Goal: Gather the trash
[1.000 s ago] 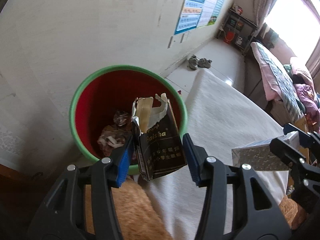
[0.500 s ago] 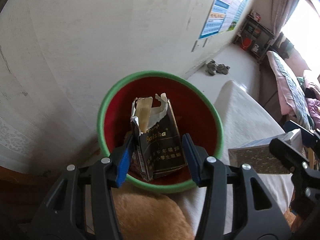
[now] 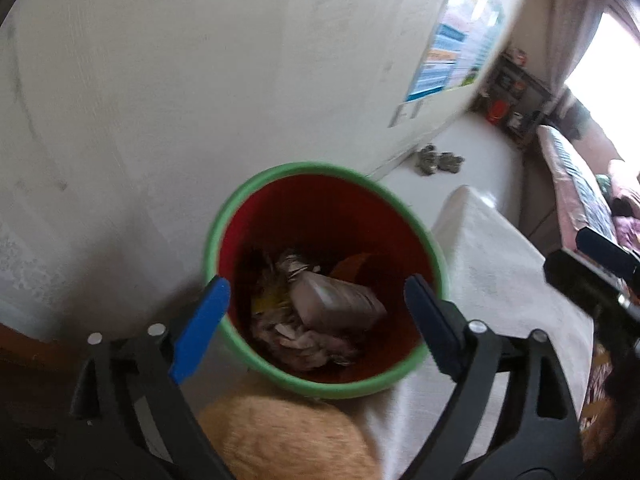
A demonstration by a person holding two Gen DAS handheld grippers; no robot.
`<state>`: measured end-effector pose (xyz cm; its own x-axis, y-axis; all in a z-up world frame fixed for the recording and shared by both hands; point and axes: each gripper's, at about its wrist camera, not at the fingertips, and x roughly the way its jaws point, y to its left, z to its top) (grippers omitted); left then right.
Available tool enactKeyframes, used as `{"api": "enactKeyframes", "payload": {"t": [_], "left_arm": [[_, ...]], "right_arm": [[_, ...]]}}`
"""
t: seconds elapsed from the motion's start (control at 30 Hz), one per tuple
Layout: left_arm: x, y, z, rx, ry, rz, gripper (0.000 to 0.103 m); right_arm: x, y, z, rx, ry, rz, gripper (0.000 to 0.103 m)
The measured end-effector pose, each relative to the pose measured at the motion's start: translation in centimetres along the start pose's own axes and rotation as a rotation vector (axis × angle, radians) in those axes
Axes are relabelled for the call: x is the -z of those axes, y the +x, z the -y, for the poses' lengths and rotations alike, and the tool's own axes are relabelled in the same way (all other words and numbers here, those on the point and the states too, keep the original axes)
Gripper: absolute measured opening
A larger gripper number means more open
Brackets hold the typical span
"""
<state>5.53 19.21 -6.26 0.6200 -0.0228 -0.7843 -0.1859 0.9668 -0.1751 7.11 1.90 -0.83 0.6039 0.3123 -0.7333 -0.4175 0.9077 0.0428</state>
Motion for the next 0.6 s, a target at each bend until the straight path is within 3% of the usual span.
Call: {"api": "enactKeyframes", "payload": {"t": [0.2,0.4,0.6], "left_arm": [[0.1,-2.9,7.4,0.109,0.119,0.108,0.097],[0.0,-6.1,15.5,0.172,0.262,0.242,0.097],[1.0,-8.8,20.6,0.199,0.319,0.34,0.097]], "right_arm": [[1.8,-5.7,7.3,0.158,0.174,0.063,0.096],[4.5,-12.2,13.1,0.357,0.276,0.146,0.096],[7.1,-17.9,15.4,0.497,0.299,0.345,0.096]]}}
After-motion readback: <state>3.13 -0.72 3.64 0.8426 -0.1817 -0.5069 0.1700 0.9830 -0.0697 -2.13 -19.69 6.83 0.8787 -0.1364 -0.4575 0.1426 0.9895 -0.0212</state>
